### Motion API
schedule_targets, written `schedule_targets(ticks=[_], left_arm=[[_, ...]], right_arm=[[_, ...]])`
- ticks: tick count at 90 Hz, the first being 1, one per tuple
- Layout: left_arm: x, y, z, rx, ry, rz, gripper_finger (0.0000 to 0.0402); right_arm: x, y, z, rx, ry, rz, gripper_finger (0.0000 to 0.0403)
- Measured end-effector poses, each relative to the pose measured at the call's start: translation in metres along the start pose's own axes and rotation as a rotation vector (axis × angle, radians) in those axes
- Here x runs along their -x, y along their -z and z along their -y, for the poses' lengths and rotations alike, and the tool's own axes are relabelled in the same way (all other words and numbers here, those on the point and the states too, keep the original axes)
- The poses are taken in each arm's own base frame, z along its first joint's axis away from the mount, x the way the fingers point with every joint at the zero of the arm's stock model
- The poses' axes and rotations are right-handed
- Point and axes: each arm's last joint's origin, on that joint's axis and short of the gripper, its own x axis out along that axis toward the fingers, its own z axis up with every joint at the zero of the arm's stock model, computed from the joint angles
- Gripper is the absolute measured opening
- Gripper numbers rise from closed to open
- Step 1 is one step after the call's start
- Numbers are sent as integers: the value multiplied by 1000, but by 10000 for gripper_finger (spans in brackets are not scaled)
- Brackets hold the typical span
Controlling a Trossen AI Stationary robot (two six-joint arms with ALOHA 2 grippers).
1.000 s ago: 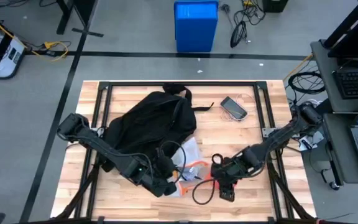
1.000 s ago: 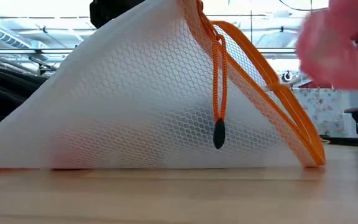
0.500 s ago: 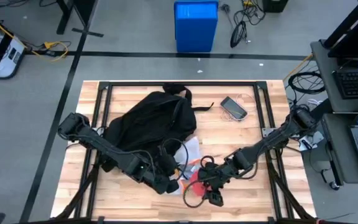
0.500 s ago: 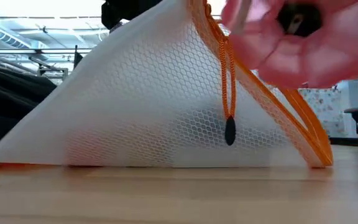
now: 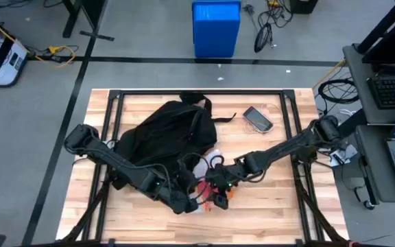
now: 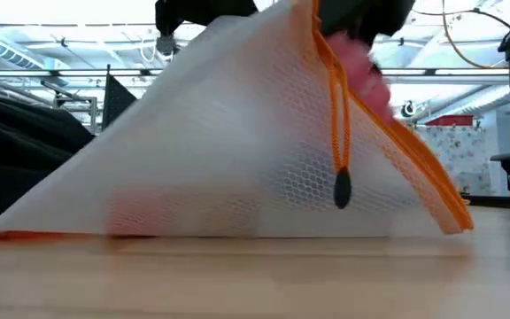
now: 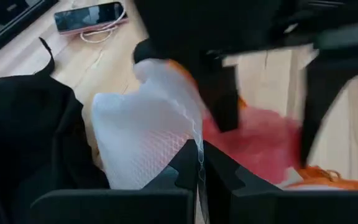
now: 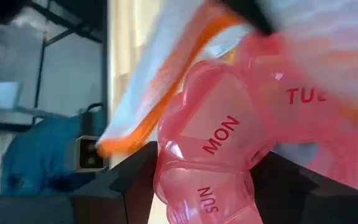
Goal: Unpack backpack
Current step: Put the pink medicine organizer into the orange zip bag, then close the orange zip bag
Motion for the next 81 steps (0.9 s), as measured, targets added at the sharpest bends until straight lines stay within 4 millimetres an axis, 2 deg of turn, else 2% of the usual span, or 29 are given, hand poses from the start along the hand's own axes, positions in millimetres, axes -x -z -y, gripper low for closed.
schedule_targets(ticks=[19,31,40,53,68,81], left_arm=[[0,0,0,-13,5,3,0],[0,0,1,-17,9,3,0],[1,0,2,-18,19,-2,0],[1,0,2,-18,23,-3,0],[1,0,2,-18,22,-3,0],[1,0,2,-19,22,-5,0]], right_arm=[[-13,0,24,-49,157,-19,208],[-17,-3,26,-11,156,6,237],[-16,-5,17,40,137,18,262],[-5,-17,-7,121,113,23,282],[16,-25,-27,108,162,-73,283],[33,-16,-49,95,209,-191,272]])
